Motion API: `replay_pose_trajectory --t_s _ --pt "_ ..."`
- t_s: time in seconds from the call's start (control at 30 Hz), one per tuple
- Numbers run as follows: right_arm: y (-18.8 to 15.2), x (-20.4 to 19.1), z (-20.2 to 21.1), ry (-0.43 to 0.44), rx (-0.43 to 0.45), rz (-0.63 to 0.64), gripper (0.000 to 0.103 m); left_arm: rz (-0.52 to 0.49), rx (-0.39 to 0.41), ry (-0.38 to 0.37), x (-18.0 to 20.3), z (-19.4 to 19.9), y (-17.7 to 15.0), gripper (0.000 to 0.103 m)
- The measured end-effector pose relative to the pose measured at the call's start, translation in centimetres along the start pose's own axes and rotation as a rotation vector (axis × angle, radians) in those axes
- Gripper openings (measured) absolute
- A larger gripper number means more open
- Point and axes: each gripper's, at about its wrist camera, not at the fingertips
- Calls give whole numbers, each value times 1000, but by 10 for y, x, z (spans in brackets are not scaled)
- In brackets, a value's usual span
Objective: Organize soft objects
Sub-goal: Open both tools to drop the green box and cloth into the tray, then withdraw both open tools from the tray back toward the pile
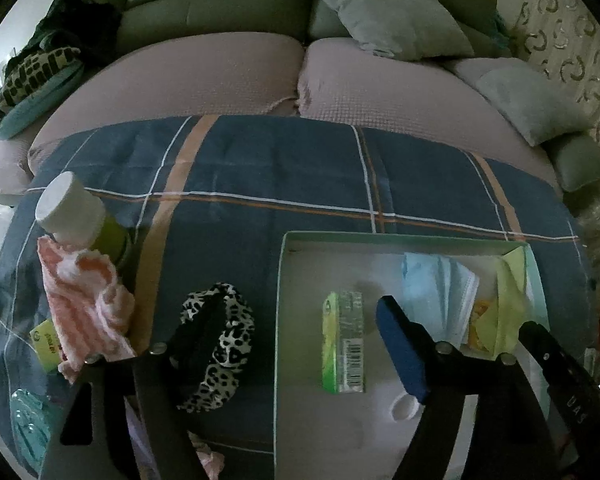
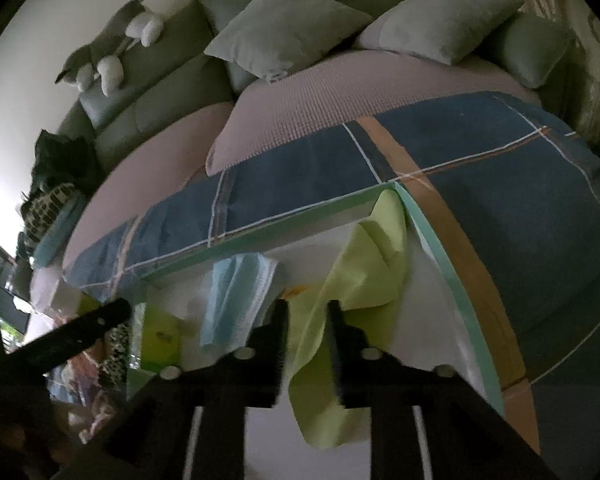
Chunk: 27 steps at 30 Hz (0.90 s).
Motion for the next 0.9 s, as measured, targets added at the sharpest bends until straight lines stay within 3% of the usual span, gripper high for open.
replay_pose_trajectory --t_s 0.1,0.13,0.17,0.23,0.43,0.5,0.9 --pt "-1 -3 -1 -1 -3 8 27 -8 -8 22 0 -2 -1 81" --pt "-1 -3 -1 -2 -3 9 33 -12 -11 31 0 -3 -1 81" --pt "-1 -4 -1 -4 -3 11 48 -16 -14 39 1 -4 -1 81" --pt "-1 -5 0 -13 5 19 59 -17 -24 43 1 -5 -2 81" --pt "-1 -6 -2 -15 2 27 64 -21 -31 44 2 -4 -4 83" --pt "-1 -7 -2 -18 3 26 65 -20 -26 52 2 -3 -4 98" --pt "-1 -6 -3 -21 3 15 84 -5 16 63 -8 6 -5 99"
Point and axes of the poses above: each gripper's, at about its wrist camera, not at the fingertips, and z roughly against the way its jaws point, x to its right, y to its top, and after that the axes turned 10 degrees about y, right-handed
